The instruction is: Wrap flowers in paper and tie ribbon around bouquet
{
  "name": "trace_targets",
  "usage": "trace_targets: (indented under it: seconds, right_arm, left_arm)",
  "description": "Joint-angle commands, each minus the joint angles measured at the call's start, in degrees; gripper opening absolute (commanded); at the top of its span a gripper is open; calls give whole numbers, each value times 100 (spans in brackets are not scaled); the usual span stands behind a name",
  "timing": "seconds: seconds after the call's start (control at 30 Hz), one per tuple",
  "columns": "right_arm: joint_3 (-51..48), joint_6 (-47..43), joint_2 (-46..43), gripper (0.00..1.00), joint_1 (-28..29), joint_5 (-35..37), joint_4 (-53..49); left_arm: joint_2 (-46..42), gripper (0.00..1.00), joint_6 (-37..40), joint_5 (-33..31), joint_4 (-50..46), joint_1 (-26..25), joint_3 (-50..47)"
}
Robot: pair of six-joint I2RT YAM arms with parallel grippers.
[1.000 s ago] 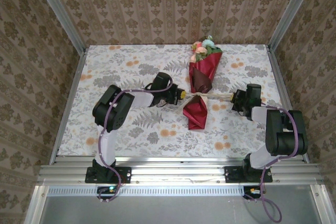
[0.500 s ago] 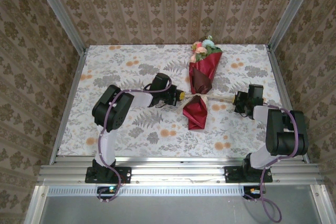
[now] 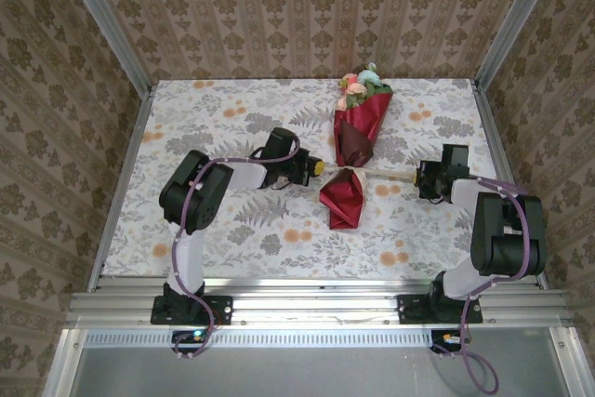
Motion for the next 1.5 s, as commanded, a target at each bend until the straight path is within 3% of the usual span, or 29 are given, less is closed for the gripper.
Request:
trace_targets:
  seconds: [0.0,0.5,1.47]
  right_arm:
    - [219,-341,-11,0,-152,740,-643]
    - [599,-598,115,0,-185,1129,-1179]
    - [830,-971,224,0,-652,1205,-1372]
  left_arm:
    - [-322,0,196,-230,-199,256,-144]
    - [-435,0,252,-215,-256,354,-207]
    - [-657,0,539,-76,-596,644,-285]
